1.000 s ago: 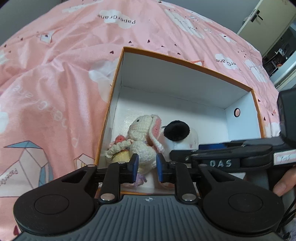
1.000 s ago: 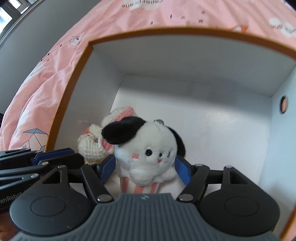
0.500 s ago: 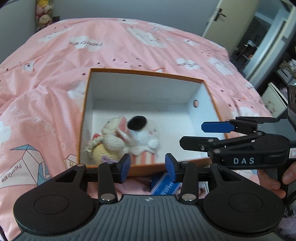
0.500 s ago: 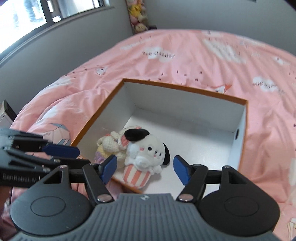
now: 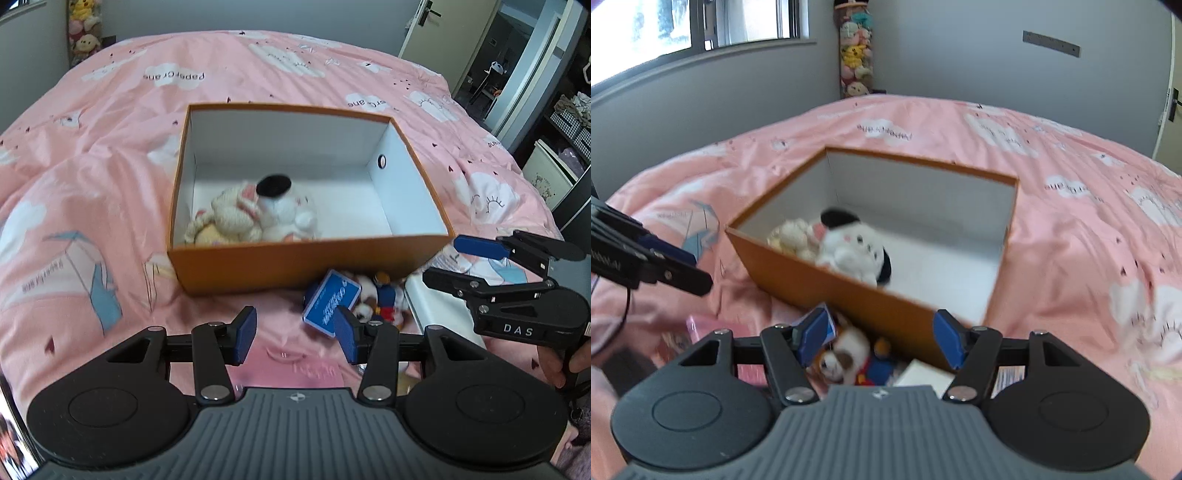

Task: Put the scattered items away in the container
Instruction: 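Move the right tool back and grasp the white rectangular box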

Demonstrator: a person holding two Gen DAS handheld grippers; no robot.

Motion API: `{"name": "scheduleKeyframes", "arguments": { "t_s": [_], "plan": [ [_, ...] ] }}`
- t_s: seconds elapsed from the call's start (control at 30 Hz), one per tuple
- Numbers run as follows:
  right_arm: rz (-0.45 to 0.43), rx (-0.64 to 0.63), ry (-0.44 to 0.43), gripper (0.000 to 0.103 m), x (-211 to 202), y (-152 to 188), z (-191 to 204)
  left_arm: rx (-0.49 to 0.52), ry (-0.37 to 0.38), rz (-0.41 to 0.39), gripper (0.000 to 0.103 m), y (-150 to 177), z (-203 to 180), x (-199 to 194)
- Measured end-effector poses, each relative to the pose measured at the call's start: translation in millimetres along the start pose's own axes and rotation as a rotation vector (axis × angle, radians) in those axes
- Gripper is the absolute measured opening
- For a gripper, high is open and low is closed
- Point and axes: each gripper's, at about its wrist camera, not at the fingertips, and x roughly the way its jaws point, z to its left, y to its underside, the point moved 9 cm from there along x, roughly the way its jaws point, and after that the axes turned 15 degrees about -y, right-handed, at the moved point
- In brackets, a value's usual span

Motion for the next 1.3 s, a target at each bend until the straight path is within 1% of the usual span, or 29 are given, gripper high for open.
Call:
{"name": "scheduleKeyframes", "arguments": {
  "t_s": [0.1, 0.17, 0.23, 0.47, 0.57, 0.67, 0.7, 0.73, 0.8, 0.9, 1.03, 1.07, 1.1, 1.2, 1.27, 1.3],
  "plan": [
    [0.027, -0.002, 0.035, 0.073, 1.5, 12.4, -2.2, 0.014, -0.002, 0.012, 0.054, 9.7, -2.5, 0.5],
    [0.043, -0.002, 0.043, 0.073, 1.0, 20.6, -2.2, 0.032, 0.001, 0.013, 0.054, 14.4, -6.0, -1.1],
    [0.055, -0.004, 0.038, 0.073, -1.1, 27.2, -0.3, 0.051, 0.004, 0.009, 0.056, 17.5, -9.9, -3.0],
    [0.124, -0.029, -0.001, 0.073, -1.5, 46.9, 18.3, 0.093, 0.015, 0.005, 0.058, 31.1, -17.5, -10.7],
    [0.128, -0.016, 0.031, 0.073, -5.0, 51.1, 16.2, 0.109, 0.015, -0.005, 0.062, 34.7, -20.3, -15.1],
    [0.119, 0.031, 0.061, 0.075, -9.2, 52.3, 5.8, 0.113, 0.019, -0.015, 0.062, 34.4, -22.6, -17.2],
    [0.120, 0.058, 0.065, 0.078, -9.6, 53.3, 1.2, 0.109, 0.020, -0.017, 0.062, 33.3, -22.9, -17.1],
    [0.124, 0.087, 0.068, 0.084, -9.2, 55.0, -3.4, 0.103, 0.024, -0.017, 0.062, 31.8, -23.2, -16.6],
    [0.146, 0.151, 0.069, 0.086, -5.6, 60.6, -12.6, 0.090, 0.033, -0.012, 0.062, 29.3, -23.5, -14.7],
    [0.159, 0.237, 0.021, 0.086, 0.5, 67.3, -19.2, 0.084, 0.033, -0.007, 0.062, 27.3, -24.3, -11.1],
    [0.188, 0.280, -0.024, 0.086, 12.5, 72.4, -19.3, 0.080, 0.032, 0.017, 0.062, 28.3, -26.0, -3.9],
    [0.195, 0.293, -0.037, 0.086, 15.6, 74.1, -19.2, 0.079, 0.031, 0.021, 0.062, 28.4, -26.2, -2.5],
    [0.198, 0.300, -0.049, 0.080, 17.8, 74.9, -18.9, 0.079, 0.031, 0.023, 0.062, 28.6, -26.5, -1.7],
    [0.189, 0.293, -0.062, 0.073, 18.1, 72.5, -15.9, 0.077, 0.031, 0.029, 0.062, 28.8, -26.1, -0.2],
    [0.175, 0.288, -0.089, 0.066, 17.3, 68.8, -12.8, 0.071, 0.029, 0.036, 0.062, 28.7, -25.3, 1.6],
    [0.167, 0.277, -0.100, 0.060, 16.9, 66.7, -10.0, 0.069, 0.028, 0.038, 0.062, 28.4, -25.0, 2.5]
  ]
}}
